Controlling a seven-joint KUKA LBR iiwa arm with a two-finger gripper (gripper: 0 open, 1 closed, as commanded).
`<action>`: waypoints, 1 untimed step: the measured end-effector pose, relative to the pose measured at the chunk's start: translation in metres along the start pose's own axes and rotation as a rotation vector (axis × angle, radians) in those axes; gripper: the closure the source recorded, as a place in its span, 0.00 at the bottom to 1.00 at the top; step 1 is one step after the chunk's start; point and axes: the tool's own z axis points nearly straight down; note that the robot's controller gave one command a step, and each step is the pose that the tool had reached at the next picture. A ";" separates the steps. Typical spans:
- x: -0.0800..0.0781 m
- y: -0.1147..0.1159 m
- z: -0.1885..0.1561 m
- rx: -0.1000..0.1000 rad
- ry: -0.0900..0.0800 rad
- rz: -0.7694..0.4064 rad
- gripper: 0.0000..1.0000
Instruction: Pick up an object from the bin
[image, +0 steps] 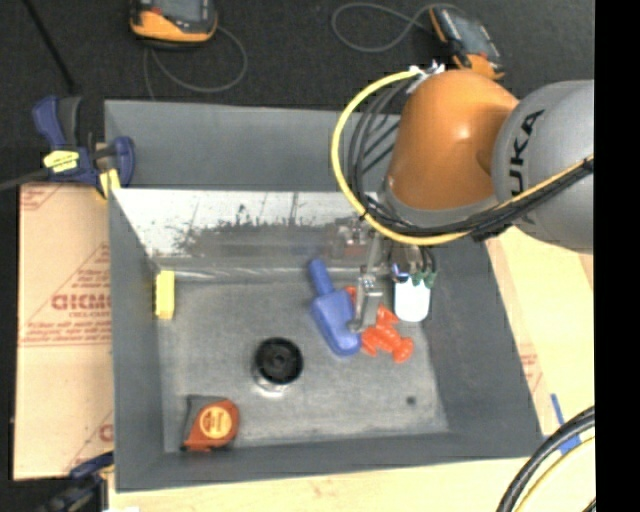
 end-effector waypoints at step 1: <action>0.000 0.000 0.000 0.000 0.000 0.000 0.00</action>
Offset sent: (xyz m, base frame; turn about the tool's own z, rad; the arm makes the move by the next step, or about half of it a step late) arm 0.0246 0.0586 -0.0438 -0.0365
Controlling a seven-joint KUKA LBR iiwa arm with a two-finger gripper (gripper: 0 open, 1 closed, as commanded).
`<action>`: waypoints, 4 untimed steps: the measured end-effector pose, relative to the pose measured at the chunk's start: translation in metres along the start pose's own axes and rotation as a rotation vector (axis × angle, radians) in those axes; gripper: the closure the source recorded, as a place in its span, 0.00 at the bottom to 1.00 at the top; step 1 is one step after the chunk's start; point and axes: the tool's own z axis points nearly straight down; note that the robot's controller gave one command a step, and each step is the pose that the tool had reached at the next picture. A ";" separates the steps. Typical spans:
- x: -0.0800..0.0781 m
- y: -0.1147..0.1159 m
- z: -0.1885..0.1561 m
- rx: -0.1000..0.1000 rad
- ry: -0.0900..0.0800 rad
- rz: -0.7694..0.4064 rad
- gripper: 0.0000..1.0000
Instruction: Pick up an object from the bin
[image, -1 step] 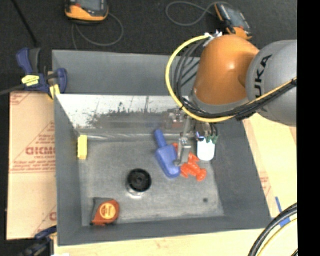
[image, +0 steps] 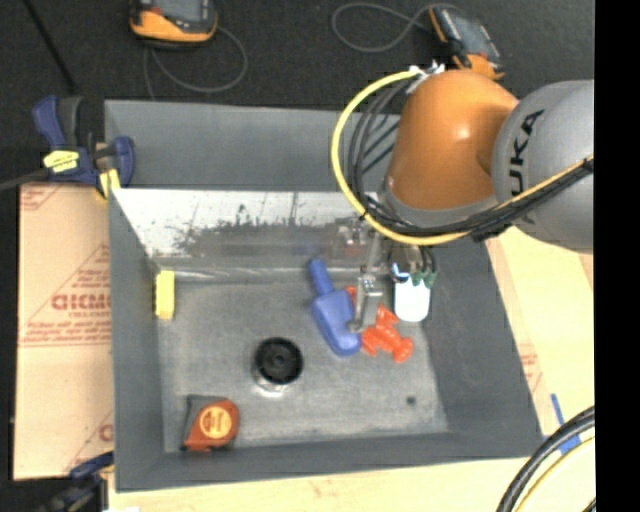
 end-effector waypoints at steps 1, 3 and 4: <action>-0.020 0.040 0.029 0.003 -0.003 -0.024 0.00; -0.051 0.048 0.070 -0.002 -0.012 -0.037 0.00; -0.047 0.021 0.085 0.007 0.006 -0.058 0.00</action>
Offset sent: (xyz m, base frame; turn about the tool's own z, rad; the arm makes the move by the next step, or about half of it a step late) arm 0.0523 0.0548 -0.0636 -0.0365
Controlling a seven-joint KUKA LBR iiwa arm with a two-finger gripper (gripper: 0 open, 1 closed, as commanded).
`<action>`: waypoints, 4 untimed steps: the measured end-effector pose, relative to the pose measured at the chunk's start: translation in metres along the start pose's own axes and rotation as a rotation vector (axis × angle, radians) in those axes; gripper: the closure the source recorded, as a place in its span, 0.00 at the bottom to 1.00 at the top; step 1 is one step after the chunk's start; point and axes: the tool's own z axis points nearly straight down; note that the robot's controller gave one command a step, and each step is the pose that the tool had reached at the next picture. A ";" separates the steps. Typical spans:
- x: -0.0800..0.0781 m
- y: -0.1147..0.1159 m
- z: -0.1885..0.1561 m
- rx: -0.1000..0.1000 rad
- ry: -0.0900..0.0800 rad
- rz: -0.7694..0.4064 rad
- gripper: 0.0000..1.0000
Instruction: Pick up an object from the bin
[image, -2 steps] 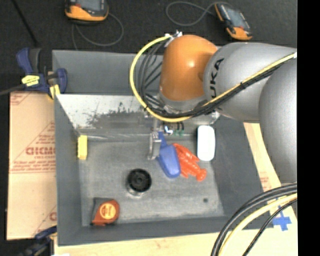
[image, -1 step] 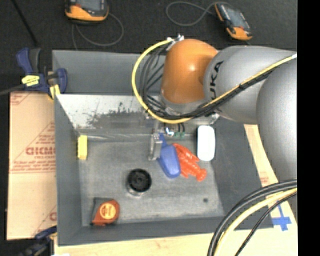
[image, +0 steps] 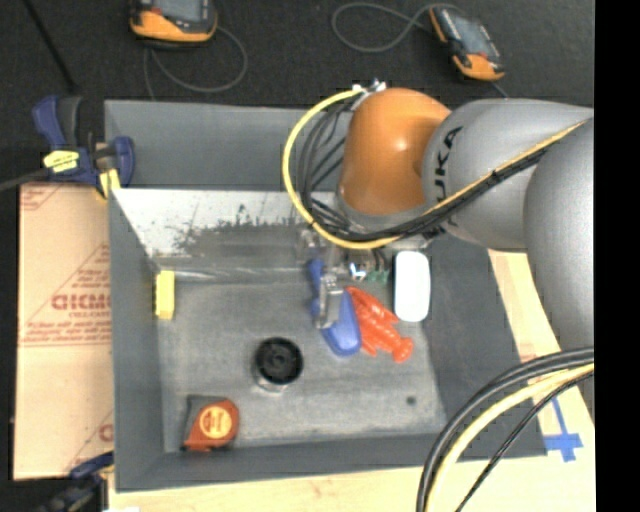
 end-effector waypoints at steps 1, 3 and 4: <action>0.023 -0.001 0.044 -0.007 -0.011 -0.014 0.00; 0.099 0.008 0.074 -0.004 0.000 -0.105 0.00; 0.106 0.022 0.078 -0.007 -0.003 -0.033 0.00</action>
Offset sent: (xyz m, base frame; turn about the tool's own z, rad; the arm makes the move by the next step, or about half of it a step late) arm -0.0863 -0.0028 -0.0647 -0.0533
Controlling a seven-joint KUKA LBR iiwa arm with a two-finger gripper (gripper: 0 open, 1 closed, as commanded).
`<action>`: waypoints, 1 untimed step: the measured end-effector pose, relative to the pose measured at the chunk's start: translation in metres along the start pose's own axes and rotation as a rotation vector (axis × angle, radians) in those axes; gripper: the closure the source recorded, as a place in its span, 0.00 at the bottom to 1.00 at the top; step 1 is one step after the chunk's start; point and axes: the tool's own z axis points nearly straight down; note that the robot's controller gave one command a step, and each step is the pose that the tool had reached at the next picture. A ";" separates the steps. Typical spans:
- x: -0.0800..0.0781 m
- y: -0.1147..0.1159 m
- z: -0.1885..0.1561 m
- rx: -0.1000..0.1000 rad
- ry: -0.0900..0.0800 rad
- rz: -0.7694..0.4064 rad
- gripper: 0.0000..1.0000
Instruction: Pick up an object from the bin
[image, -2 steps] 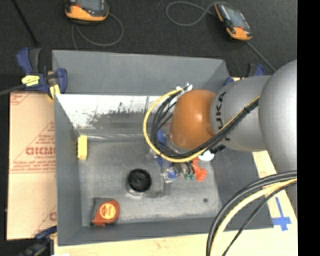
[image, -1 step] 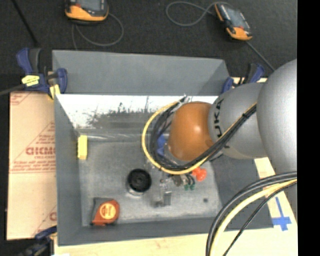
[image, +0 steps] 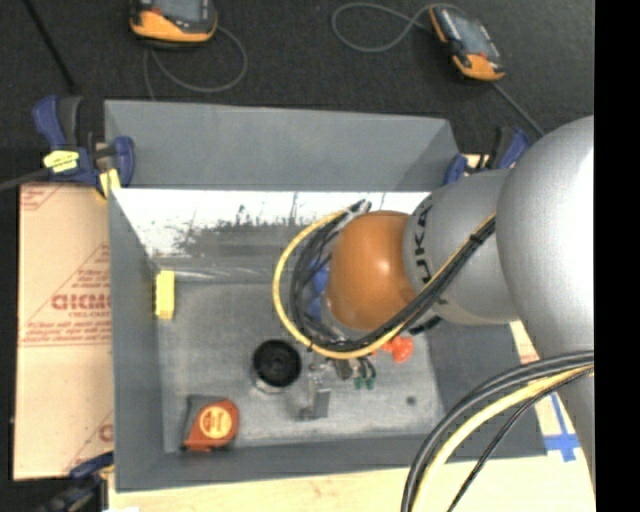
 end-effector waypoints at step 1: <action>-0.005 0.015 0.002 0.000 -0.001 0.159 0.00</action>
Offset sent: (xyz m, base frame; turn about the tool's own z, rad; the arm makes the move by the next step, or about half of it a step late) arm -0.0153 0.0214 -0.0038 0.0512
